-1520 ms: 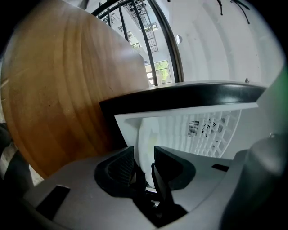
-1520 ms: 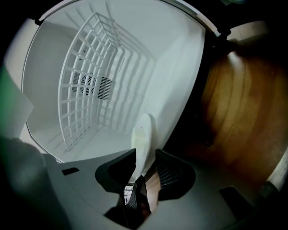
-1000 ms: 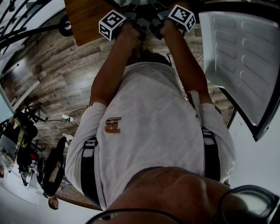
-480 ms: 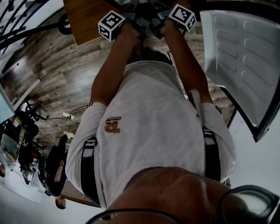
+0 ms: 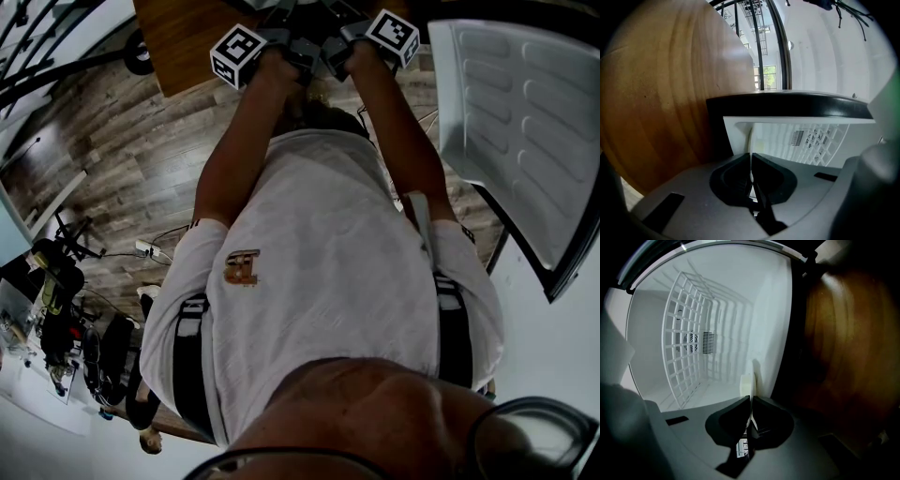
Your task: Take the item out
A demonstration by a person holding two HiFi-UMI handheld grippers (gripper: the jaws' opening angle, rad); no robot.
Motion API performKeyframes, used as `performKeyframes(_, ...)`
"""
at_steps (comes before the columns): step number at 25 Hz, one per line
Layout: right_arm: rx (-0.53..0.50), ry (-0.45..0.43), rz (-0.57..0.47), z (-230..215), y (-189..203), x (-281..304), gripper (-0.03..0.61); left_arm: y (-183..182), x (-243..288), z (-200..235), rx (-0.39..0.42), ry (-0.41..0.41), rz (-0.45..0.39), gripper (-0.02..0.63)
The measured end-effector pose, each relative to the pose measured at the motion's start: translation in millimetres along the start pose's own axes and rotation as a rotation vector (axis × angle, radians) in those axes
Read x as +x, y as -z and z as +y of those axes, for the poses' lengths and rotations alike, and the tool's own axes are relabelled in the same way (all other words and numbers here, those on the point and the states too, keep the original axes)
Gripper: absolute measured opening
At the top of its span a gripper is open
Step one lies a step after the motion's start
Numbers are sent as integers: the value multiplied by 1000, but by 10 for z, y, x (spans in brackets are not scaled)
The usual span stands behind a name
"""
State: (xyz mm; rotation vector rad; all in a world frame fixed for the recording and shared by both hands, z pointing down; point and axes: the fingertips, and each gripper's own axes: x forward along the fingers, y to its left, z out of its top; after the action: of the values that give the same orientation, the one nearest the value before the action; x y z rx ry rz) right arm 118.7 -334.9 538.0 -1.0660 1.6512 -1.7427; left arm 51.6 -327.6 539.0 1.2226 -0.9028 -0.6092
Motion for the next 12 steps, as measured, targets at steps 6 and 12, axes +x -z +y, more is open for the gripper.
performKeyframes(6, -1, -14, -12, 36, -10, -5, 44, 0, 11, -28, 4, 23, 6, 25)
performKeyframes(12, -6, -53, -23, 91, -43, -4, 41, -8, 16, -113, 34, 70, 6, 25)
